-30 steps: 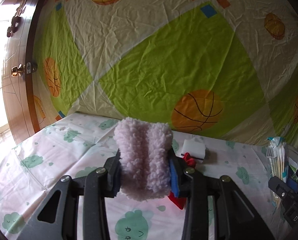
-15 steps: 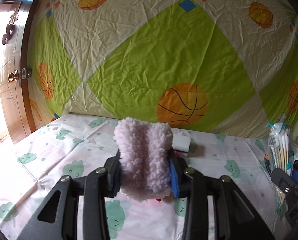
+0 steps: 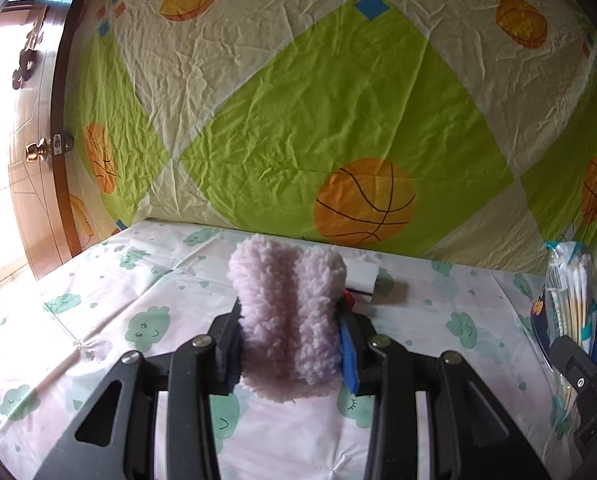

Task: Organize soft objects
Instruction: 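Lift the fluffy heart with the left gripper while the right gripper carries the swab bag toward the tin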

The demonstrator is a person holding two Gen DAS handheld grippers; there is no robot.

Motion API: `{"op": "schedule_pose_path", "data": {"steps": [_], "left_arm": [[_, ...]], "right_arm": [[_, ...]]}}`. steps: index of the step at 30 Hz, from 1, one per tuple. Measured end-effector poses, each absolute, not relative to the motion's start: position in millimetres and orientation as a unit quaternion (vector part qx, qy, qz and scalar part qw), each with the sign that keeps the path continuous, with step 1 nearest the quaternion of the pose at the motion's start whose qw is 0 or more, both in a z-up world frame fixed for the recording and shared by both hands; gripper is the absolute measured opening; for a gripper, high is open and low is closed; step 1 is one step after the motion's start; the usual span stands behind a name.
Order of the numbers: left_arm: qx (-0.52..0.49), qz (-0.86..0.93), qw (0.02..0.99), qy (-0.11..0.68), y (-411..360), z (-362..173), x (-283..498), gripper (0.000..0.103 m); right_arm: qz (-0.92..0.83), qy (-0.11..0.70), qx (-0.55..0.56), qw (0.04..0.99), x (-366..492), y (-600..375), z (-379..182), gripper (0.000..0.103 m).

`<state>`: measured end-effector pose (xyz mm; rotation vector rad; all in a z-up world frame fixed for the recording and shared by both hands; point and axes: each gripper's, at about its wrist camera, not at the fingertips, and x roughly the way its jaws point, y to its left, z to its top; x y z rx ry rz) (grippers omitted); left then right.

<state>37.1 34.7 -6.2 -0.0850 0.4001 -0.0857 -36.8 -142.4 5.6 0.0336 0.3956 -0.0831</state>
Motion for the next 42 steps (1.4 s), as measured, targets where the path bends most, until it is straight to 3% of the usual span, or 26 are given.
{"op": "schedule_pose_path", "data": {"steps": [42], "left_arm": [[-0.033, -0.086, 0.971, 0.222, -39.3, -3.1, 7.6, 0.037]], "right_arm": [[-0.084, 0.166, 0.001, 0.982, -78.8, -197.2, 15.4, 0.039]]}}
